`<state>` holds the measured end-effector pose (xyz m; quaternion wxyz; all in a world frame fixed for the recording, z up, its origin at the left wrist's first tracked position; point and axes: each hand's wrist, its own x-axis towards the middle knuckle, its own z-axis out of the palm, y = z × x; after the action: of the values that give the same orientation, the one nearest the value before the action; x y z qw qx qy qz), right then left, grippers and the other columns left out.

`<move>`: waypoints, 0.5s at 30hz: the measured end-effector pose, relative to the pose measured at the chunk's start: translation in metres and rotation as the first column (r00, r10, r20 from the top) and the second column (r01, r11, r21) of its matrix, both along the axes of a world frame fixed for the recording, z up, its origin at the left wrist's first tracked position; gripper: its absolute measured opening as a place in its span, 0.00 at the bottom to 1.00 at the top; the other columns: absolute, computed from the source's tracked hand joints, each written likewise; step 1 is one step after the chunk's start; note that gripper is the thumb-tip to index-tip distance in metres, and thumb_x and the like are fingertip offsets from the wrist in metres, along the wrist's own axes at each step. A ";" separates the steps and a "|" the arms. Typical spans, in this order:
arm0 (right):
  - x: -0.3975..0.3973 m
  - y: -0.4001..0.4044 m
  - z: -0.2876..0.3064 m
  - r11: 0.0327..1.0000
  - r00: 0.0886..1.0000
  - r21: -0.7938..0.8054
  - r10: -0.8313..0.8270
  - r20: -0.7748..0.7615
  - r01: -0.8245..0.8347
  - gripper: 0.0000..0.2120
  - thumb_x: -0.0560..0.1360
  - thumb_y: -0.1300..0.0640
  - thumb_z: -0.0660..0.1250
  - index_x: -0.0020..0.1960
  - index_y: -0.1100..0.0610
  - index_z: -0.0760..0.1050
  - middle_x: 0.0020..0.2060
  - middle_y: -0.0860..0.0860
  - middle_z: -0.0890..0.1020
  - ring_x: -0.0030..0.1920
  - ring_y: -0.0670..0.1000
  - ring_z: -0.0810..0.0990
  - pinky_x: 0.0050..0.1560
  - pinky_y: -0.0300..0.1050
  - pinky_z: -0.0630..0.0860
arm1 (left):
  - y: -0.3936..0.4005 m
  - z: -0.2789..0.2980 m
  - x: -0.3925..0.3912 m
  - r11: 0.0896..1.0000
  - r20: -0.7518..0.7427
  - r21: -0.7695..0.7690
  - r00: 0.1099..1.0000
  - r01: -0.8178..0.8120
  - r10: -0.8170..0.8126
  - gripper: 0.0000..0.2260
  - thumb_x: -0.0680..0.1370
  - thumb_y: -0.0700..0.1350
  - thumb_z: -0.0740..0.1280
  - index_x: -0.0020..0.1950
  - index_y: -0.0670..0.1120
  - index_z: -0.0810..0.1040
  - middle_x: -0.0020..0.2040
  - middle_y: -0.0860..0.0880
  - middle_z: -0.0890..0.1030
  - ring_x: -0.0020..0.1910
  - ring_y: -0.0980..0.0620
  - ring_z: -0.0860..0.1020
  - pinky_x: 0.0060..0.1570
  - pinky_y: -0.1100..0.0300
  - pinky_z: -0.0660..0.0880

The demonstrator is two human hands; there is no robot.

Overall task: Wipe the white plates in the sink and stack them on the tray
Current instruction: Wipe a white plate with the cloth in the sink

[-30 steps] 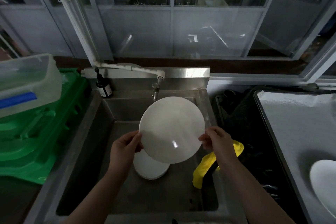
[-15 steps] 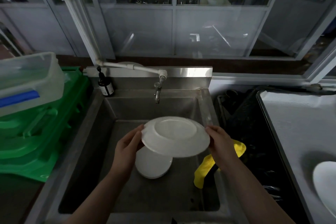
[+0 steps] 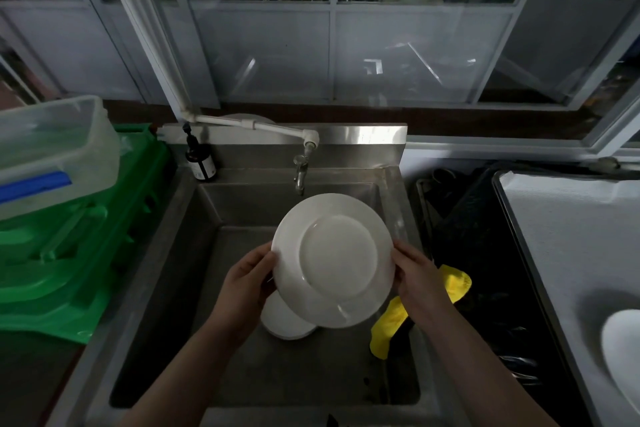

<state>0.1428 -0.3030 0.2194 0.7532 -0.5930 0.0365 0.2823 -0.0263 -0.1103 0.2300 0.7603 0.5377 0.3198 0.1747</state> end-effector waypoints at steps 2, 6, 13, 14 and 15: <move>0.000 0.001 -0.002 1.000 1.000 0.010 -0.013 -0.019 0.013 0.12 0.81 0.65 0.62 0.50 0.52 0.82 0.48 0.50 0.86 0.51 0.51 0.83 0.50 0.49 0.79 | -0.002 0.001 0.001 1.000 0.002 -0.016 1.000 0.027 -0.026 0.13 0.83 0.43 0.60 0.63 0.47 0.81 0.59 0.43 0.83 0.62 0.41 0.80 0.64 0.43 0.75; -0.001 0.001 -0.007 1.000 0.999 0.024 -0.006 -0.032 0.007 0.11 0.81 0.64 0.62 0.51 0.54 0.82 0.47 0.50 0.86 0.50 0.50 0.83 0.47 0.48 0.79 | -0.005 0.001 0.002 0.991 0.075 -0.071 0.991 0.113 -0.107 0.17 0.85 0.46 0.56 0.71 0.51 0.75 0.66 0.46 0.80 0.65 0.45 0.78 0.66 0.43 0.73; -0.005 0.004 -0.026 0.999 0.997 0.023 0.043 -0.063 -0.041 0.10 0.81 0.63 0.62 0.55 0.56 0.82 0.51 0.54 0.85 0.54 0.54 0.83 0.54 0.54 0.79 | -0.011 -0.001 0.010 0.991 0.127 -0.107 0.989 0.084 -0.070 0.17 0.86 0.48 0.53 0.73 0.54 0.73 0.67 0.48 0.80 0.65 0.46 0.78 0.59 0.46 0.78; -0.005 0.004 -0.029 0.998 0.996 0.028 0.051 -0.077 -0.049 0.10 0.81 0.62 0.62 0.56 0.56 0.81 0.52 0.54 0.85 0.53 0.54 0.83 0.53 0.54 0.79 | -0.011 -0.001 0.010 0.992 0.118 -0.103 0.991 0.073 -0.061 0.17 0.86 0.48 0.53 0.72 0.55 0.73 0.66 0.49 0.80 0.64 0.46 0.79 0.56 0.48 0.79; -0.004 0.004 -0.033 0.998 0.995 0.023 0.057 -0.088 -0.055 0.10 0.81 0.62 0.62 0.57 0.57 0.81 0.52 0.55 0.85 0.54 0.54 0.83 0.53 0.54 0.79 | -0.010 0.000 0.011 0.994 0.103 -0.095 0.993 0.061 -0.051 0.17 0.86 0.48 0.53 0.71 0.55 0.74 0.65 0.49 0.81 0.63 0.47 0.80 0.54 0.49 0.80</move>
<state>0.1386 -0.2986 0.1861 0.7488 -0.5728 0.0503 0.3296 -0.0152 -0.1205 0.2303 0.8055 0.4990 0.2742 0.1641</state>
